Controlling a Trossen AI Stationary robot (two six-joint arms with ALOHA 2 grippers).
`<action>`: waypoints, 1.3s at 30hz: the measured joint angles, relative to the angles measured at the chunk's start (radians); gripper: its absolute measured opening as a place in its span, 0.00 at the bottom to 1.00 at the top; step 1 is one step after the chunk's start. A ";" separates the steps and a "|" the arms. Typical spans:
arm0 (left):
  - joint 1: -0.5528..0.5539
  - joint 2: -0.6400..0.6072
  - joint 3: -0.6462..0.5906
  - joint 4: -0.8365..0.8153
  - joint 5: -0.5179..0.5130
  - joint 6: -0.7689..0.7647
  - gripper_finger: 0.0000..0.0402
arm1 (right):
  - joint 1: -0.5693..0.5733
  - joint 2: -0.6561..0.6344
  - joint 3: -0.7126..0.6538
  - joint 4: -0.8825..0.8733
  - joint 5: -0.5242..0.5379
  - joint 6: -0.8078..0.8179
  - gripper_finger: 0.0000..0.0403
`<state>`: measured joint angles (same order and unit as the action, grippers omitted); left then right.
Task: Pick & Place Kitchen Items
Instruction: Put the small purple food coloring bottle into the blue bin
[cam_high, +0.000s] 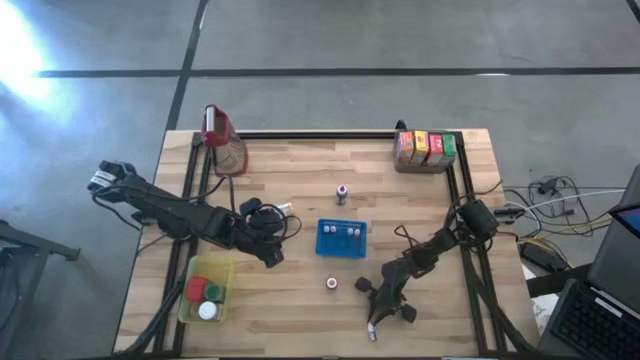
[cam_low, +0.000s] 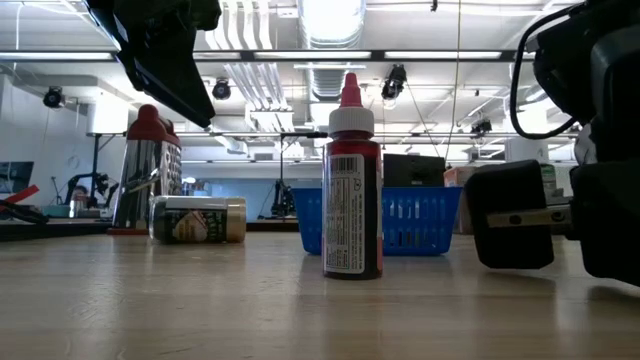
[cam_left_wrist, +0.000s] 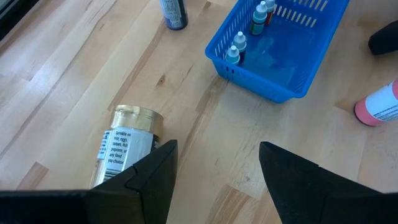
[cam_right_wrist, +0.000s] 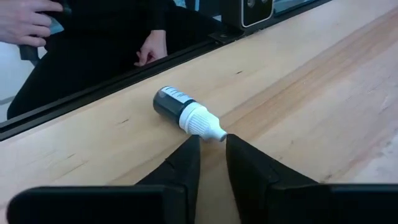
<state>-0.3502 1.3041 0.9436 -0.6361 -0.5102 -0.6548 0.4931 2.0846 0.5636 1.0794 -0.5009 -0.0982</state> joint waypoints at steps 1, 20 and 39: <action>0.000 0.000 0.000 0.000 0.000 0.000 0.58 | 0.000 0.000 0.000 0.000 -0.001 -0.003 0.17; 0.000 0.000 0.000 0.000 0.000 0.000 0.58 | -0.049 -0.002 0.004 -0.052 -0.071 -0.111 0.39; 0.000 0.000 0.000 0.000 0.000 0.000 0.58 | -0.060 -0.002 0.130 -0.295 -0.240 -0.182 0.27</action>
<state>-0.3500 1.3041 0.9436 -0.6361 -0.5098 -0.6548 0.4328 2.0827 0.6937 0.7847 -0.7412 -0.2806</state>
